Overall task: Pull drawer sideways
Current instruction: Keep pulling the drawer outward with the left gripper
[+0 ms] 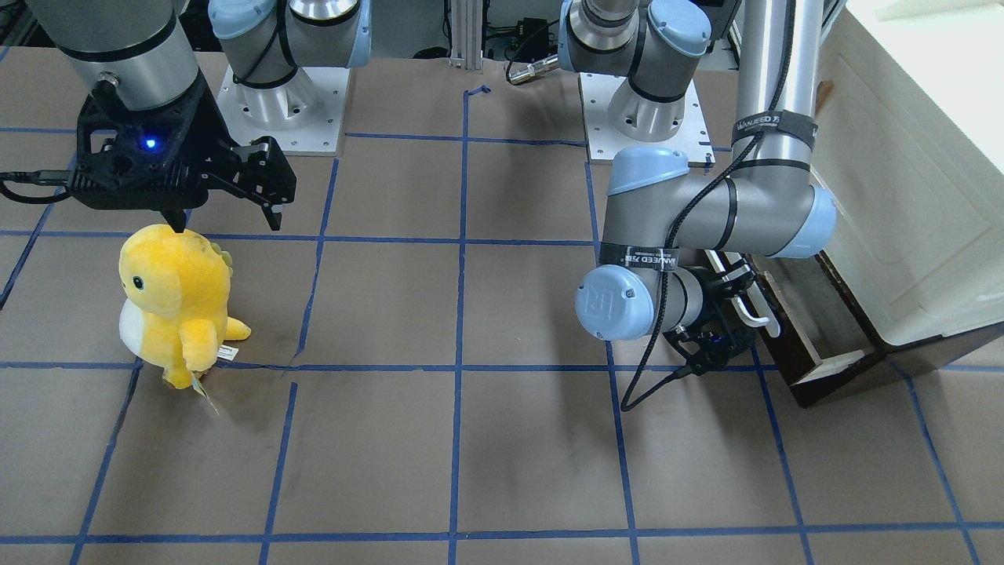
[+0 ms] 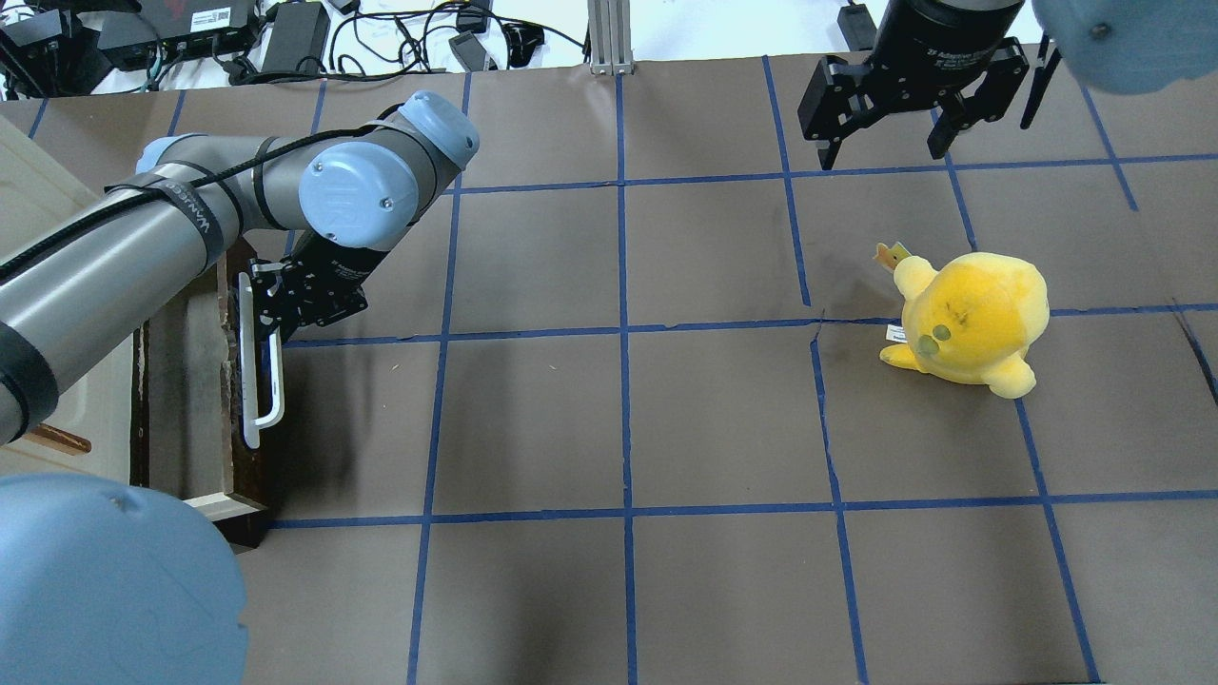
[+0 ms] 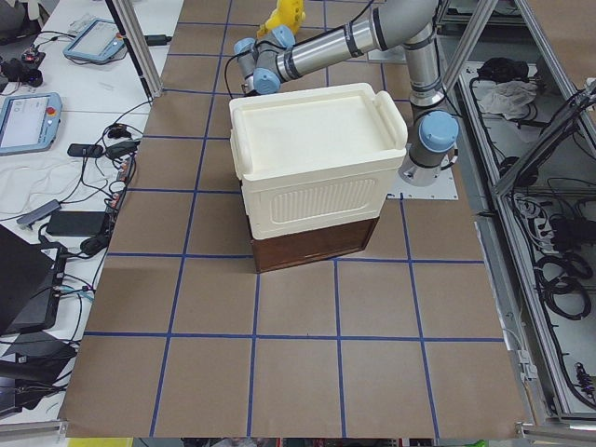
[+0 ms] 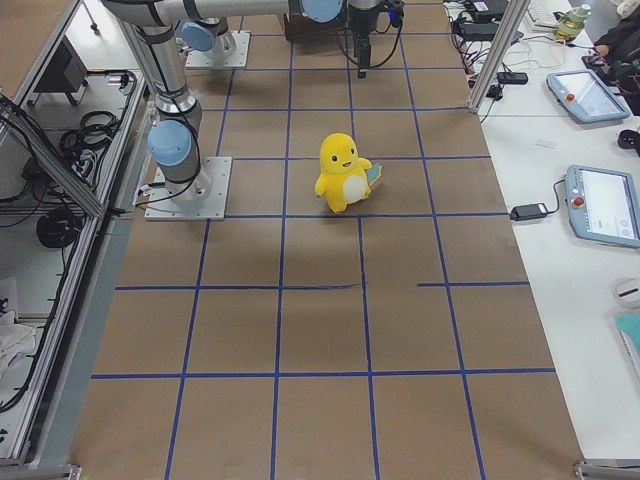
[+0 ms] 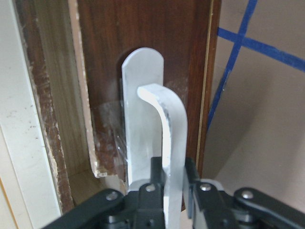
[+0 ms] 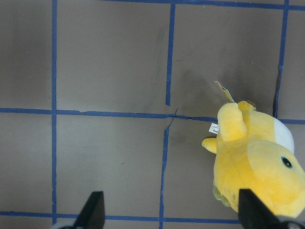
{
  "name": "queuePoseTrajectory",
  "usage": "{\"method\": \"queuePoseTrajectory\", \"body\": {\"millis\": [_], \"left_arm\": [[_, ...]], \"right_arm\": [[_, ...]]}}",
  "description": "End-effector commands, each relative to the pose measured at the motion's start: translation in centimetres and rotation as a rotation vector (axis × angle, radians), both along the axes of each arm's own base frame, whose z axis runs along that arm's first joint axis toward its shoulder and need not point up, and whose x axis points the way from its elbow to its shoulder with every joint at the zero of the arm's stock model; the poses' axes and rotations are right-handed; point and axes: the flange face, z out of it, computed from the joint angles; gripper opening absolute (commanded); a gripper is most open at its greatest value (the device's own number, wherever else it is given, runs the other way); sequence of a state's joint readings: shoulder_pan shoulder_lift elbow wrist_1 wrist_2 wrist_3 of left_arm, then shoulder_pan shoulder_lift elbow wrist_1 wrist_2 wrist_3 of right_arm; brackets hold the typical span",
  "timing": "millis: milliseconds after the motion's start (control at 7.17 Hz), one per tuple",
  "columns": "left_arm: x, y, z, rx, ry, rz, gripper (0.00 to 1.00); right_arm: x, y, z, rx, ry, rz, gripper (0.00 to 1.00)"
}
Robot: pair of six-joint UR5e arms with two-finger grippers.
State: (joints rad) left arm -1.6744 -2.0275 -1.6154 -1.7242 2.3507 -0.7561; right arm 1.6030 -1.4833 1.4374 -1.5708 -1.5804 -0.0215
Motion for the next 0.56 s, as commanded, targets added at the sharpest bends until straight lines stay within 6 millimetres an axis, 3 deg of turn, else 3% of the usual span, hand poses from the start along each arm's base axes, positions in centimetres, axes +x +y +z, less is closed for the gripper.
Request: {"method": "queuePoseTrajectory", "body": {"millis": [0, 418], "left_arm": [[-0.4, -0.1, 0.3, -0.006, 0.005, -0.001, 0.18], [-1.1, -0.2, 2.2, -0.002, 0.026, 0.008, 0.18]], "right_arm": [[0.0, 0.0, 0.0, 0.0, 0.001, 0.0, 1.0], [0.0, 0.0, 0.0, 0.0, 0.0, 0.0, 1.0]]}}
